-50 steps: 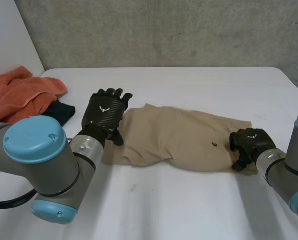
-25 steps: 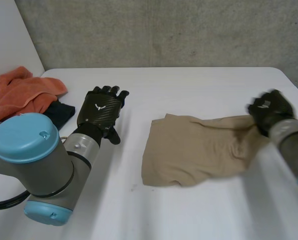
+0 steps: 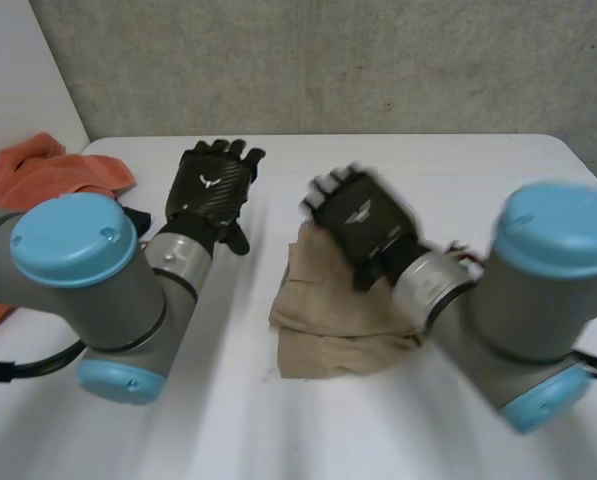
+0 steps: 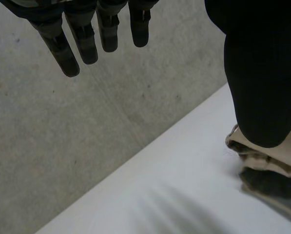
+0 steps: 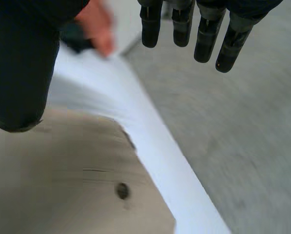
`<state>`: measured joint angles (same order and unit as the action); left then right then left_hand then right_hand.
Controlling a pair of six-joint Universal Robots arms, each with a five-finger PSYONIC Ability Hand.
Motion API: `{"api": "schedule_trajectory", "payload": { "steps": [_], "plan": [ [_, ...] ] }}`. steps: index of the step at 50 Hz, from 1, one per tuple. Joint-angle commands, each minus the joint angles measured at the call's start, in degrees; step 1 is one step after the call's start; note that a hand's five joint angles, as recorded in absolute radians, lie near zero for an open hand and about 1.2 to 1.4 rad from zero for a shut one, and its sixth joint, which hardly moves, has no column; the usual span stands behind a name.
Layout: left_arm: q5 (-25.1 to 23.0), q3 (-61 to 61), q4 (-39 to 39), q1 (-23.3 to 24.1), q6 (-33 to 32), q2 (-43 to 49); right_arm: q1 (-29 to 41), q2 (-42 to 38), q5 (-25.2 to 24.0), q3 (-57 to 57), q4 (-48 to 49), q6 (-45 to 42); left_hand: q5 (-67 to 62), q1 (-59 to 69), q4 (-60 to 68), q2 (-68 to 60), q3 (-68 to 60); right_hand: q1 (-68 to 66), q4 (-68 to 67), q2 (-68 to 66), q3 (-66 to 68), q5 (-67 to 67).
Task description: Fold the laundry.
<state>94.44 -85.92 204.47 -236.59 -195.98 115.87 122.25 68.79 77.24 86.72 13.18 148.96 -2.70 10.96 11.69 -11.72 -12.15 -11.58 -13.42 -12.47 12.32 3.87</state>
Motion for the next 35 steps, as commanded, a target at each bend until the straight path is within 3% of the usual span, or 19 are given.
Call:
{"api": "schedule_trajectory", "payload": {
  "steps": [1,9,22,29,35],
  "plan": [
    [-0.92,9.09,-0.74,4.20,2.70,4.27,-9.39,3.64,0.98,-2.87,-9.21,21.98,2.70,-0.96,-1.69,1.72,2.15,1.58,3.42,2.47,-2.32,-3.87],
    [-6.10,23.14,-11.79,7.46,3.85,15.68,-11.33,-6.10,2.04,-10.33,-17.82,23.04,1.31,0.43,-0.30,0.33,0.76,1.58,3.42,2.47,-2.32,-3.87],
    [-4.53,32.31,-25.88,7.46,3.32,25.72,-10.71,-20.18,1.69,-19.66,-23.37,19.00,1.14,0.60,-0.13,0.16,0.59,1.58,3.42,2.47,-2.32,-3.87],
    [-4.61,32.31,-29.83,6.93,0.09,26.69,-10.71,-21.68,3.26,-19.92,-23.72,10.75,1.14,0.60,-0.13,0.16,0.59,1.58,3.42,2.47,-2.32,-3.87],
    [-5.05,32.83,-31.94,6.67,-3.70,25.90,-10.80,-18.79,4.94,-19.22,-23.02,8.89,1.48,0.26,-0.47,0.50,0.93,1.58,3.42,2.47,-2.32,-3.87]
  ]
}}
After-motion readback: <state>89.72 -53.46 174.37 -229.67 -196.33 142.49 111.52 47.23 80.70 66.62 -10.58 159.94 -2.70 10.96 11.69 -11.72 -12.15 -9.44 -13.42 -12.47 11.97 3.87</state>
